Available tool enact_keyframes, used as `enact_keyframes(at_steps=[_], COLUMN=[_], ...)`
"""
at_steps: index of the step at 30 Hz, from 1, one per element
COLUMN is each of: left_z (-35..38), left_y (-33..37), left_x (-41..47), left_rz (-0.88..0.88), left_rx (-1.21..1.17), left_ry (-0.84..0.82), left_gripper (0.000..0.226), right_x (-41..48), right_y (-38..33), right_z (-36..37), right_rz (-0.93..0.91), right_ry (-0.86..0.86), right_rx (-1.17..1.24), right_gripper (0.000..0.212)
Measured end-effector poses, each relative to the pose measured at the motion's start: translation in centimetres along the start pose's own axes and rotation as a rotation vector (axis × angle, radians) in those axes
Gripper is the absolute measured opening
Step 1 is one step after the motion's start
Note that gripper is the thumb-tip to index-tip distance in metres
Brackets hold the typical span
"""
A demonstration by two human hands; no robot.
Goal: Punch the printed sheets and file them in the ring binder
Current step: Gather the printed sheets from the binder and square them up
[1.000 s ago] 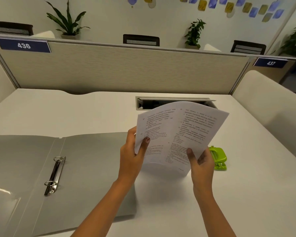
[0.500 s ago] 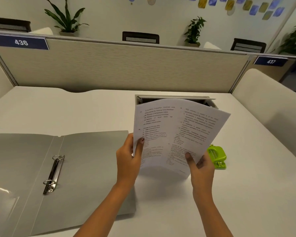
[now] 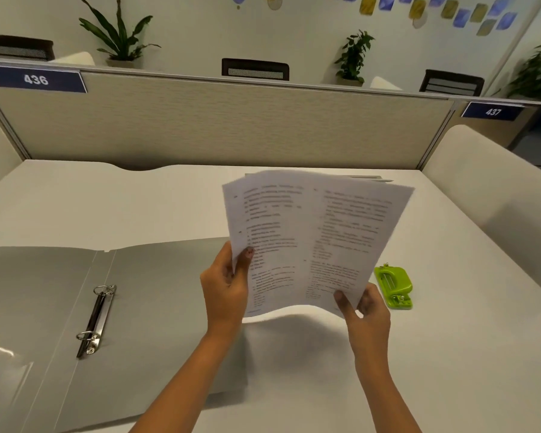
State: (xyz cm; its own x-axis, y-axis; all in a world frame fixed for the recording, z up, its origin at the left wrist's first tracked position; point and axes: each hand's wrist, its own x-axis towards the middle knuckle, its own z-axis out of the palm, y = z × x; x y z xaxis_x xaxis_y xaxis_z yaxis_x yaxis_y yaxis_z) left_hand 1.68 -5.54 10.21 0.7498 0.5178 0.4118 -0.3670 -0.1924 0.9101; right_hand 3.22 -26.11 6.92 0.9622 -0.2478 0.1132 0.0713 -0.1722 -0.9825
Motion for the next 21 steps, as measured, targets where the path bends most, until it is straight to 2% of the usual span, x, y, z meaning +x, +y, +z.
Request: enact_keyframes(at_steps=[2,6,10,13,17,21], left_z=[-0.1,-0.6,-0.5,-0.2,-1.2,-4.9], left_y=[0.7,1.4,1.2,0.8,0.7,-0.1], left_x=[0.5,1.3,1.2,0.4,0.9,2.9], left_rz=[-0.051,-0.188,-0.345,-0.426,-0.456,-0.392], left_rx=[-0.088,-0.227,-0.395,-0.488,-0.545,-0.539], left_ry=[0.081,0.221,0.314,0.326,0.324,0.315], left_gripper=[0.016,0.015,0.016,0.024,0.027,0.025], right_x=[0.0,-0.4,-1.0,-1.2,-0.4,0.9], right_y=[-0.2,-0.9,-1.8,-2.7,-3.8,-4.4], right_z=[-0.2,0.2,1.9,3.1,2.9,1.7], right_rz=[0.036,0.173,0.252,0.255,0.167,0.056], right_ry=[-0.013,-0.066,-0.189,-0.243,-0.126,-0.044], right_rx=[0.031,0.27,0.437,0.551,0.484,0.359], right_gripper=[0.028,0.036,0.038,0.04,0.03,0.023])
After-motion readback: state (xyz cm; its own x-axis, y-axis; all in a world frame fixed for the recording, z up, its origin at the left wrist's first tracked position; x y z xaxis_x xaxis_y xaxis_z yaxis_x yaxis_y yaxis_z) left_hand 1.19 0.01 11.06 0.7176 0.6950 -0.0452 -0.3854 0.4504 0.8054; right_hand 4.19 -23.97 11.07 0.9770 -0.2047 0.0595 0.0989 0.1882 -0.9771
